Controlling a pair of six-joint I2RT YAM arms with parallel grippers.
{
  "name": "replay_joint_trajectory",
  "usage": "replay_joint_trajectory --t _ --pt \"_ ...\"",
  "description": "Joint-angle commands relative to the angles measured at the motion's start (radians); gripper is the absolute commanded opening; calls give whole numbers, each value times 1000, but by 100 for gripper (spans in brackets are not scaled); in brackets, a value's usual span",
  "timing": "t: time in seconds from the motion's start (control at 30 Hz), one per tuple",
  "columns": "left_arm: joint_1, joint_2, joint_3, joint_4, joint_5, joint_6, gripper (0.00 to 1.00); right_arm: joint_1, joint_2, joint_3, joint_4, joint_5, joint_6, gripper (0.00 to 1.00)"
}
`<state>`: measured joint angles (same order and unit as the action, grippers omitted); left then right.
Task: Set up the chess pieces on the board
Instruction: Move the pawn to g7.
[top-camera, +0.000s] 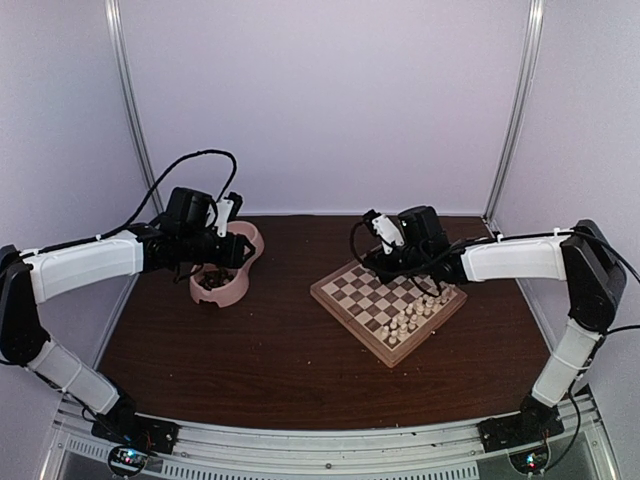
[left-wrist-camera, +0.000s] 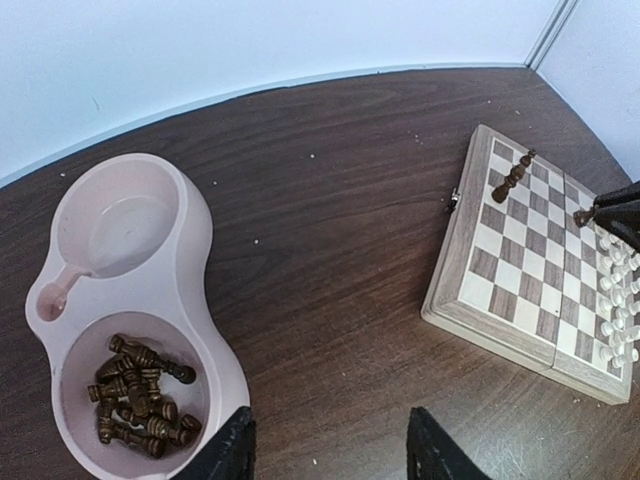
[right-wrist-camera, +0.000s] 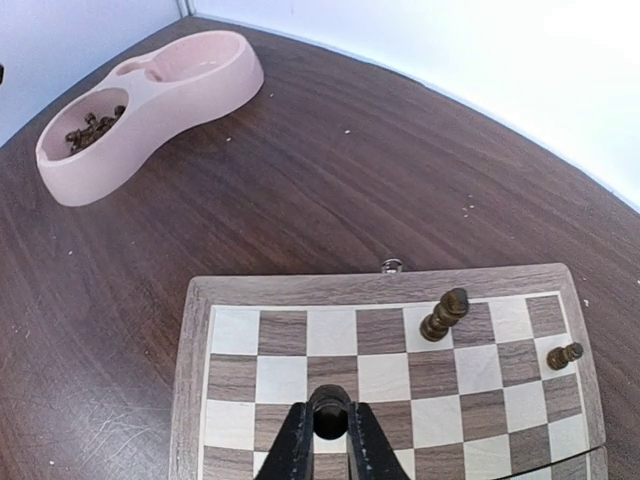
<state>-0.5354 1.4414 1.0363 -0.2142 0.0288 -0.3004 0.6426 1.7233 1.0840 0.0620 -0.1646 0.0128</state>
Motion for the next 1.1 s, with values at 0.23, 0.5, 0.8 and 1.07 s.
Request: replay_joint_trajectory --t 0.23,0.5,0.8,1.07 --pt "3 -50 51 -53 -57 25 52 -68 -59 -46 66 107 77 12" --pt "3 -50 54 -56 -54 28 52 -144 18 18 3 67 119 11" --pt "3 -46 57 -62 -57 35 52 -185 134 106 -54 73 149 10" --pt "3 -27 59 -65 -60 34 52 -187 200 158 -88 117 127 10"
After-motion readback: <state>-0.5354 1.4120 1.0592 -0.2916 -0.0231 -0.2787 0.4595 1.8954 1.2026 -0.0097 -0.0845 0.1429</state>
